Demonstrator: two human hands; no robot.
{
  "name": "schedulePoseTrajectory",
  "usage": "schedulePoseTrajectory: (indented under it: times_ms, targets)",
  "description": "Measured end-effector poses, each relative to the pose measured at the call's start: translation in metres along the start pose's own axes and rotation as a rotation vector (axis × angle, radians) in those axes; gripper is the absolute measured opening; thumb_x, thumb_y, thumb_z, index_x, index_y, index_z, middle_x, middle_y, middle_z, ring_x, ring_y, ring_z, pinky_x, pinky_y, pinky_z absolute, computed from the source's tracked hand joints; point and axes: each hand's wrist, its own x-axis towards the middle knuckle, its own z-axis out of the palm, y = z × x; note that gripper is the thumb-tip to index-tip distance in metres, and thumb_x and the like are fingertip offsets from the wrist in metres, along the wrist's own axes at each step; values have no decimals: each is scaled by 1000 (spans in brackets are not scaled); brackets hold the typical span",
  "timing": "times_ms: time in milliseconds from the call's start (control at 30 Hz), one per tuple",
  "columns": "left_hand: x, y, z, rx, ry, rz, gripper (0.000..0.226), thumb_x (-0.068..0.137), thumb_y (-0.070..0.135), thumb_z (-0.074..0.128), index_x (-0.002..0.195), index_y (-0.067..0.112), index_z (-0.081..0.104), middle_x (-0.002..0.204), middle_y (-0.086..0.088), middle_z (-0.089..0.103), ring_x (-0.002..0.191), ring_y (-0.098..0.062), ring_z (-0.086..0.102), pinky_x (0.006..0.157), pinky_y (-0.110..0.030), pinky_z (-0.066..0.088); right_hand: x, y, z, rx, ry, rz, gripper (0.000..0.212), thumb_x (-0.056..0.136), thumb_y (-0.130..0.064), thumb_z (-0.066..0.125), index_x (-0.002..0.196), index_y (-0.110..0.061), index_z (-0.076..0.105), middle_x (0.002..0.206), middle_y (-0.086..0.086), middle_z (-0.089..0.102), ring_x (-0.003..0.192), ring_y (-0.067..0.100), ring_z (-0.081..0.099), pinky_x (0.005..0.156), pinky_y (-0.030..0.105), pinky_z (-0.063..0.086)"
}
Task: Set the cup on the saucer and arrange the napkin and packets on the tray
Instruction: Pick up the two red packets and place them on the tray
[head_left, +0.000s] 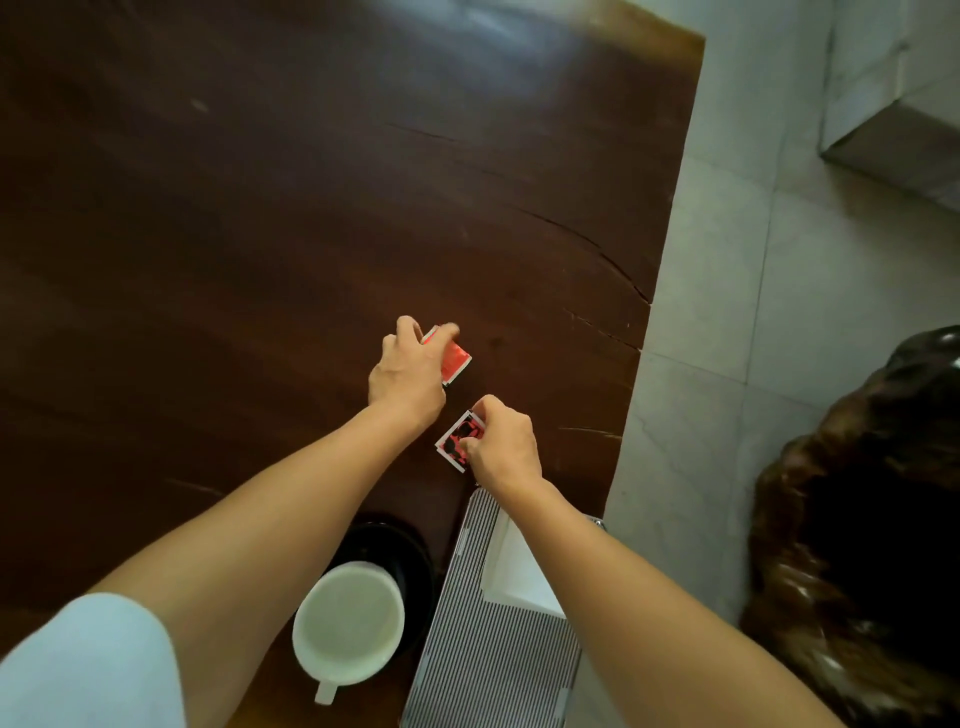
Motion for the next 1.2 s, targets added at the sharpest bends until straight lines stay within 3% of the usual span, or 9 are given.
schedulePoseTrajectory:
  times_ms: [167,267,433,567,633,733,800,1000,1200]
  targets:
    - [2,17,-5,193,-72,30,62,81,11,76,132,29,47,143,-13,27,130,-36,32,89,-45,53,-5,15,-7,53,49,-75,13,86,-14,65,97,-19,66,94,2,58,87,21,56,70,32,44]
    - [-9,18,-2,161,-43,67,34,87,12,70,116,23,58,130,-10,40,121,-33,38,83,-43,54,-11,22,-15,255,38,-5,6,86,-20,68,91,-23,69,90,1,66,85,18,62,70,31,51]
    - [-39,10,8,-155,-34,143,30,86,-6,61,88,23,69,104,-3,59,107,-25,54,81,-38,51,-36,31,-44,957,-112,234,13,87,0,71,94,-10,70,95,12,74,88,24,74,75,31,62]
    - [-76,20,1,-486,-18,202,31,77,-9,73,72,22,75,112,1,60,108,-17,59,86,-23,51,-67,43,-69,1185,-252,195,19,87,0,70,106,1,71,94,14,74,83,22,73,71,31,59]
    - [-100,26,-6,-583,-103,263,22,75,-9,77,74,13,78,116,0,60,106,-14,61,83,-12,50,-80,49,-77,1203,-279,170,21,86,-4,72,108,-1,71,95,14,74,81,23,73,72,33,59]
    - [-133,33,-13,-752,-247,314,12,72,0,84,75,6,73,89,-6,73,81,-17,68,84,-41,59,-99,53,-88,1185,-324,135,23,85,-10,76,108,-7,72,101,14,75,90,28,72,86,42,58]
    - [-160,39,-17,-812,-259,288,23,72,3,84,83,4,64,77,-5,68,72,-16,62,74,-43,55,-115,55,-93,1176,-380,90,29,85,-12,76,114,-6,71,107,15,74,96,29,72,82,39,58]
    - [-221,45,-23,-1474,-499,30,62,75,-16,59,127,14,45,117,-23,65,91,-29,71,75,-39,58,-161,54,-95,1031,-235,-54,28,80,-8,81,106,-10,72,104,15,74,96,32,72,82,44,60]
    - [-256,52,-3,-1345,-251,64,26,89,-6,66,114,2,67,92,-11,75,89,-25,72,80,-37,57,-198,58,-89,1056,-248,-51,21,87,-21,74,103,-7,75,91,9,76,80,22,70,66,31,57]
